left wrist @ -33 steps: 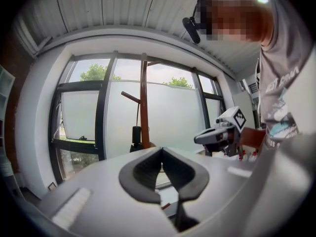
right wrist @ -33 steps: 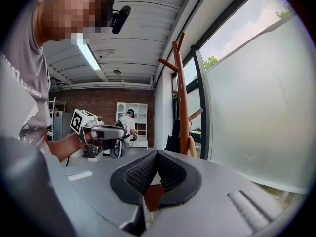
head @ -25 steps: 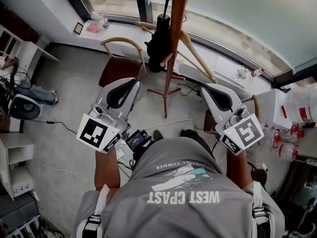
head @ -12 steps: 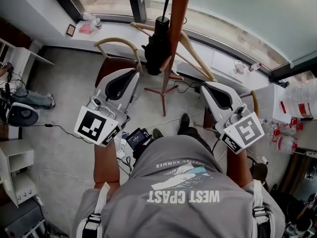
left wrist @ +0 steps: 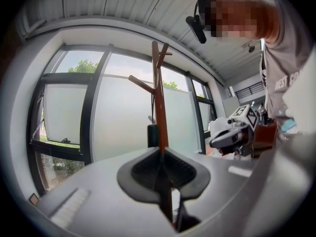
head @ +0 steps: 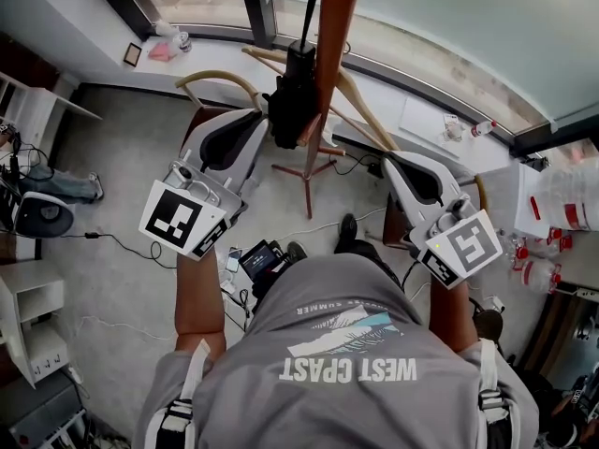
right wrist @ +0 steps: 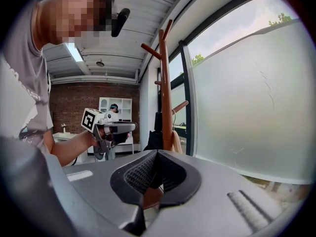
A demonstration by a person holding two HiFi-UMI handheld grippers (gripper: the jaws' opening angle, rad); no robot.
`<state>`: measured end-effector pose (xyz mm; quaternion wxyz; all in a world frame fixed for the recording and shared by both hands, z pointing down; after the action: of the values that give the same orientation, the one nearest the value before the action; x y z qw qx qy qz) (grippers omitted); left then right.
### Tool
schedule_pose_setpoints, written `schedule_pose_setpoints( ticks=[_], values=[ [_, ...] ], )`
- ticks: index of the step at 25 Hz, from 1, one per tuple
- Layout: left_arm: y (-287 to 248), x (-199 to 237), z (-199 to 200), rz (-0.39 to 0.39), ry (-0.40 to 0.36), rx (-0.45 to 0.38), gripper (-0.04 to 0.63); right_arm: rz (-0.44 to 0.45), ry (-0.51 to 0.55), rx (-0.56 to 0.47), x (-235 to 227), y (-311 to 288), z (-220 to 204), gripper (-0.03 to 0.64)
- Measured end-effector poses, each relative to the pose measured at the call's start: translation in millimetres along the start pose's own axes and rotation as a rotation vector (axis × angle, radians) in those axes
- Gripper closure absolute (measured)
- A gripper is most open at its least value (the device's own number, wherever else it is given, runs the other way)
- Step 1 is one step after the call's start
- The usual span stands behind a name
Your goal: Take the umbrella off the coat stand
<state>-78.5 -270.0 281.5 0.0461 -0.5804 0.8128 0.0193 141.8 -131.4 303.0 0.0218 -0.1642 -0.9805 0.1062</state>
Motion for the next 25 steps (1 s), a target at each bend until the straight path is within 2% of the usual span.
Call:
schedule_pose_setpoints(
  ticks=[16,25],
  values=[
    [-51.7,17.1,-0.6,-0.029,-0.029,-0.012,0.502,-0.043,-0.015,0.009,-27.7,6.4,-6.0,0.615],
    [-76.5,22.1,0.6,-0.096,-0.069,-0.018,0.397,-0.055,-0.024,0.022,-39.5,6.9,-5.6,0.615]
  ],
)
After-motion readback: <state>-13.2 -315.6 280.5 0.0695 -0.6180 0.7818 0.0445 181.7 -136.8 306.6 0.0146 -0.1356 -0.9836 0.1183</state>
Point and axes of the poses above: the fingertips, and each gripper's own axes: y backward along the fingers, x to its left, z out of its top, the point moved 7 cm from there along y, backward along the fingers, and after that the axes turned 3 degrees about -z, right-handed, at the moved point
